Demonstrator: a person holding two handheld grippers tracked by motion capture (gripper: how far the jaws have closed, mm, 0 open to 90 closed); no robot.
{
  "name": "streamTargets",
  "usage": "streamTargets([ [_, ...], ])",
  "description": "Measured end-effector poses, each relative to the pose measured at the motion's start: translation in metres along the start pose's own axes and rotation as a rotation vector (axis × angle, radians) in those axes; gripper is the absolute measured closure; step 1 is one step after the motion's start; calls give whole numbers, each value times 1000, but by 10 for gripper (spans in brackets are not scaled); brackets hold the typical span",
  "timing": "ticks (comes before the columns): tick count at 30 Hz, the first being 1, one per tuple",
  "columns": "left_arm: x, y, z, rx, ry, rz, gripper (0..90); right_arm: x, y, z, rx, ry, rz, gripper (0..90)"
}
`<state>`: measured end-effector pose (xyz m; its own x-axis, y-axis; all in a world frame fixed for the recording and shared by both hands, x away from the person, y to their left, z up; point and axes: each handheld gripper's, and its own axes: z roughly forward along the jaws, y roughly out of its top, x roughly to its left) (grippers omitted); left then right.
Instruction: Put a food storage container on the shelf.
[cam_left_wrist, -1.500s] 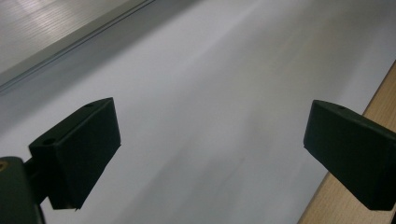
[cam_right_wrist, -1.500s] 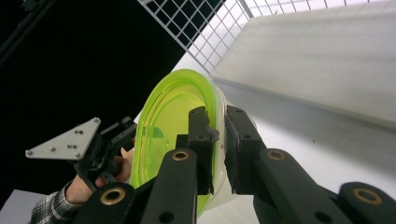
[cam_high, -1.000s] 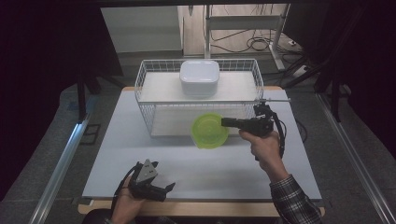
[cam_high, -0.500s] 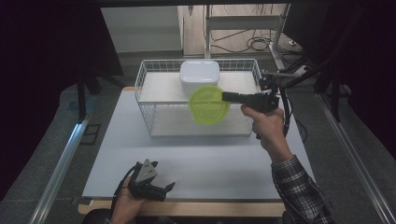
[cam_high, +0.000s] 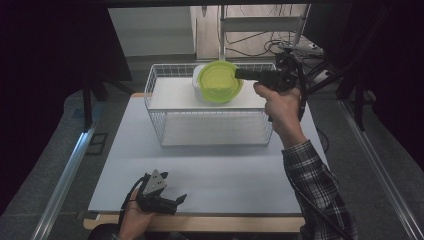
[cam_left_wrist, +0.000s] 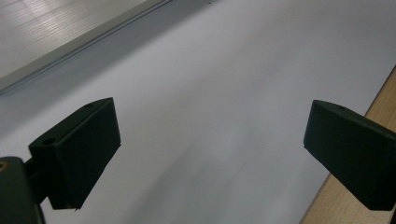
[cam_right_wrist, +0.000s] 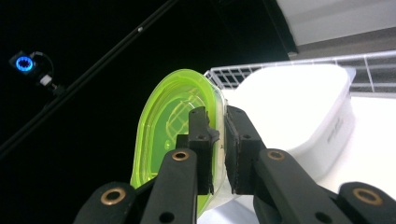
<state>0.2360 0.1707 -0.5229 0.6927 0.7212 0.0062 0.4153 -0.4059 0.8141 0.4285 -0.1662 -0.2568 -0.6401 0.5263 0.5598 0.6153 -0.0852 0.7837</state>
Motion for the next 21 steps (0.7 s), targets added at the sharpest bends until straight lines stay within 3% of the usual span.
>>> streamTargets([
  [10,0,0,-1,-7,-9,-5,34,-4,23,30,-54,-62,40,822],
  [21,0,0,-1,-7,-16,1,34,-16,34,55,-61,-132,87,821],
])
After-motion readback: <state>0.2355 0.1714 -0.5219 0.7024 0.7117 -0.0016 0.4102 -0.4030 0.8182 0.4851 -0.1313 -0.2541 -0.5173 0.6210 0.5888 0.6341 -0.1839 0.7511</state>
